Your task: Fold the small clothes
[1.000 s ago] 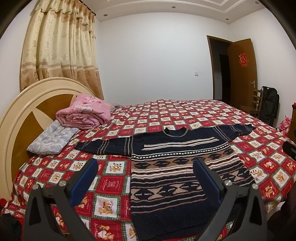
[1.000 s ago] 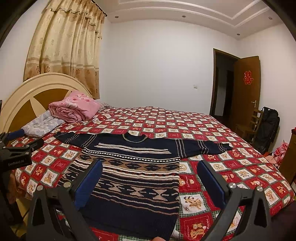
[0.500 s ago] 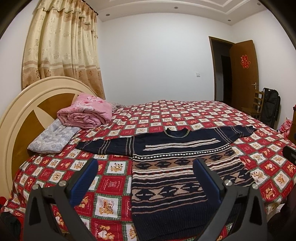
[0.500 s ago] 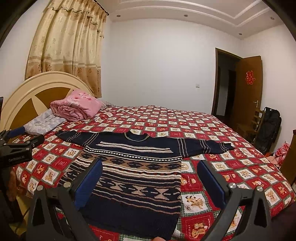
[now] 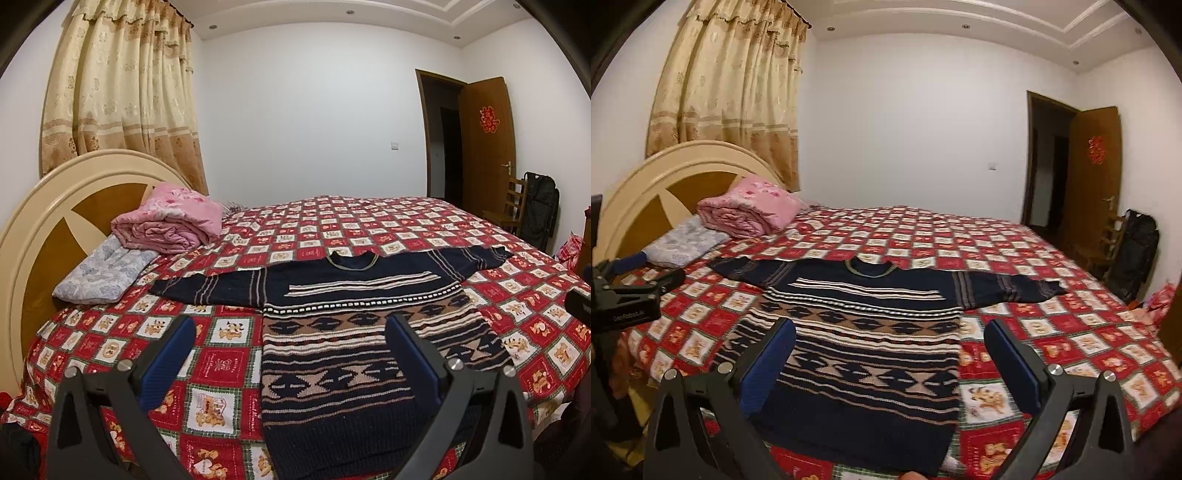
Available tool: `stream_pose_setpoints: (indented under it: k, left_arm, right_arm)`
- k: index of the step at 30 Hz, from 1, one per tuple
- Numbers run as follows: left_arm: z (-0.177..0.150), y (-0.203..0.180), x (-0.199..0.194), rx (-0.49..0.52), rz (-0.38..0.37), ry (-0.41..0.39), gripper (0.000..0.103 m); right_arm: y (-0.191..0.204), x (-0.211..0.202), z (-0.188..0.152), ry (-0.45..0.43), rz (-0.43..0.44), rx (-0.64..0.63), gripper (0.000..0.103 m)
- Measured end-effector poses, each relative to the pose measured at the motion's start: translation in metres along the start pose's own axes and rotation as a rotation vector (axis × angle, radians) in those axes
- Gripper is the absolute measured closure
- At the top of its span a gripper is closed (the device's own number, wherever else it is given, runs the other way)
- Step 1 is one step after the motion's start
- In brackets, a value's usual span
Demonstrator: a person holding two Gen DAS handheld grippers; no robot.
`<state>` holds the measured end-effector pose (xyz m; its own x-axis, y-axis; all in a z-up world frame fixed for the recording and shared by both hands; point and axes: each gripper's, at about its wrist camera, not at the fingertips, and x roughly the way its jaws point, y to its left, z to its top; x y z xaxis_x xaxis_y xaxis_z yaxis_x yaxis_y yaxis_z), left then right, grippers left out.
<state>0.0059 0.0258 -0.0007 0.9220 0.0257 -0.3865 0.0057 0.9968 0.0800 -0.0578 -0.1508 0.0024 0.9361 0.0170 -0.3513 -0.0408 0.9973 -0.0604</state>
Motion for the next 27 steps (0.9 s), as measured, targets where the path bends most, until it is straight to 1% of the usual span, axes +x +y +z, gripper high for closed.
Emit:
stream_pose_setpoints:
  k: [2, 3, 6, 8, 12, 16, 19, 21, 22, 23, 24, 25, 27]
  left_arm:
    - [-0.003, 0.005, 0.013, -0.014, -0.004, 0.012, 0.000]
    - [-0.004, 0.006, 0.019, -0.016, 0.001, 0.018, 0.000]
    - [-0.009, 0.010, 0.047, -0.021, 0.006, 0.058, 0.000]
    - [-0.011, 0.013, 0.072, -0.008, 0.032, 0.086, 0.000]
    - [-0.012, 0.021, 0.106, 0.002, 0.079, 0.112, 0.000]
    - [-0.011, 0.036, 0.144, -0.025, 0.121, 0.160, 0.000]
    - [-0.009, 0.041, 0.170, -0.032, 0.152, 0.184, 0.000]
    - [-0.007, 0.038, 0.186, -0.029, 0.155, 0.198, 0.000]
    - [-0.006, 0.035, 0.195, -0.028, 0.150, 0.205, 0.000]
    - [-0.005, 0.032, 0.204, -0.024, 0.150, 0.219, 0.000]
    - [-0.003, 0.030, 0.215, -0.023, 0.149, 0.233, 0.000]
    - [-0.003, 0.027, 0.221, -0.020, 0.141, 0.242, 0.000]
    - [-0.002, 0.017, 0.238, -0.017, 0.118, 0.261, 0.000]
  right_arm:
    - [-0.009, 0.009, -0.003, 0.022, 0.065, 0.050, 0.001]
    - [-0.016, 0.015, -0.006, 0.042, 0.077, 0.080, 0.001]
    - [-0.038, 0.037, -0.014, 0.086, 0.096, 0.144, 0.001]
    - [-0.059, 0.057, -0.020, 0.118, 0.110, 0.210, 0.001]
    - [-0.101, 0.102, -0.023, 0.198, 0.103, 0.323, 0.001]
    - [-0.150, 0.143, -0.019, 0.244, 0.069, 0.409, 0.001]
    - [-0.186, 0.169, -0.013, 0.257, 0.031, 0.465, 0.002]
    - [-0.216, 0.185, -0.008, 0.260, -0.008, 0.509, 0.003]
    - [-0.228, 0.192, -0.005, 0.263, -0.023, 0.524, 0.009]
    - [-0.244, 0.200, -0.002, 0.264, -0.040, 0.538, 0.013]
    - [-0.260, 0.209, 0.002, 0.266, -0.062, 0.549, 0.022]
    - [-0.272, 0.217, 0.004, 0.273, -0.077, 0.560, 0.025]
    - [-0.305, 0.238, 0.007, 0.284, -0.103, 0.604, 0.025]
